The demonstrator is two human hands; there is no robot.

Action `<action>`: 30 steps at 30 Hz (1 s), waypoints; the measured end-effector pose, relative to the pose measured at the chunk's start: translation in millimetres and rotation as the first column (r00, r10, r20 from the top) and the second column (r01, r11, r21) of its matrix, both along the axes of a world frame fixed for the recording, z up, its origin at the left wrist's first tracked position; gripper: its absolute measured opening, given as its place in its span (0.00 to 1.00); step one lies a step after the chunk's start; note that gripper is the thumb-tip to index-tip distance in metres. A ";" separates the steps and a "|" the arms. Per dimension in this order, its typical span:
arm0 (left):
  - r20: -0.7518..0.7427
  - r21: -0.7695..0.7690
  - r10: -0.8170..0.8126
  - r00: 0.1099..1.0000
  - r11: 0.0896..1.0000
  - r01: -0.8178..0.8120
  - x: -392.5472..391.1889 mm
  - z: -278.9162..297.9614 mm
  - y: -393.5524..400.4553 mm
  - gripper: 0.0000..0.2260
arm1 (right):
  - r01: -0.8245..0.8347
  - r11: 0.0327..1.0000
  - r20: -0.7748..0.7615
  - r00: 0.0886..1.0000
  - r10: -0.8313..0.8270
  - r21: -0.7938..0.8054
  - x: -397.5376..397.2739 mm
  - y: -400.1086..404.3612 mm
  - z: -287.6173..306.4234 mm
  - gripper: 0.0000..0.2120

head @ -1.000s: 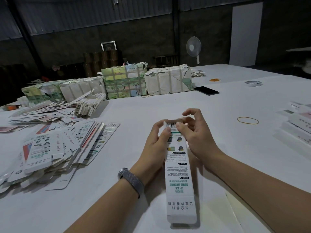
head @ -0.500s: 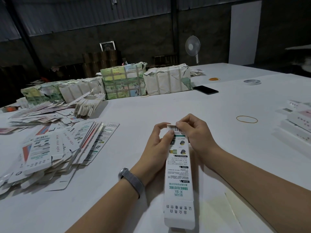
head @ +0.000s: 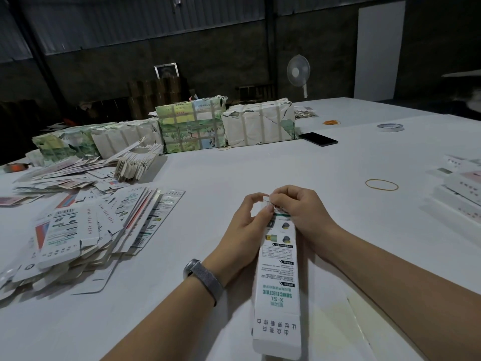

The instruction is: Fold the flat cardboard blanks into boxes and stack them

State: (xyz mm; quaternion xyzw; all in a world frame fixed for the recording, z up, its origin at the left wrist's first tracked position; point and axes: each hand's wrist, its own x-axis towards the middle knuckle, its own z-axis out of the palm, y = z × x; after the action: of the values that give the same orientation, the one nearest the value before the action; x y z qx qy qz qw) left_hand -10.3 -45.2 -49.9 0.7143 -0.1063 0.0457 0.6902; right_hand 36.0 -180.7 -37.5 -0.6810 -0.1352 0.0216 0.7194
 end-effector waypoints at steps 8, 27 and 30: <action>-0.032 -0.006 -0.009 0.999 1.000 0.009 -2.8 3.3 1.2 0.06 | -0.002 1.000 0.037 0.999 0.003 -0.018 0.2 -2.0 1.3 0.09; -0.042 0.044 -0.026 0.999 0.999 0.028 -3.8 3.7 2.1 0.12 | 0.004 1.000 0.040 0.999 -0.004 -0.004 5.1 -0.6 -0.2 0.11; -0.037 0.046 -0.038 0.999 0.998 0.039 -4.0 3.7 2.3 0.11 | -0.021 0.999 0.044 0.999 0.019 0.040 3.9 -0.3 -0.3 0.13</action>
State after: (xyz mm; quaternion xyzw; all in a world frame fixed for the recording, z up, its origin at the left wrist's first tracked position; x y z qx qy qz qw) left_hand -14.3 -42.9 -46.2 0.7288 -0.1087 0.0171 0.6758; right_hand 39.9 -181.0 -37.8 -0.6653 -0.1581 0.0113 0.7296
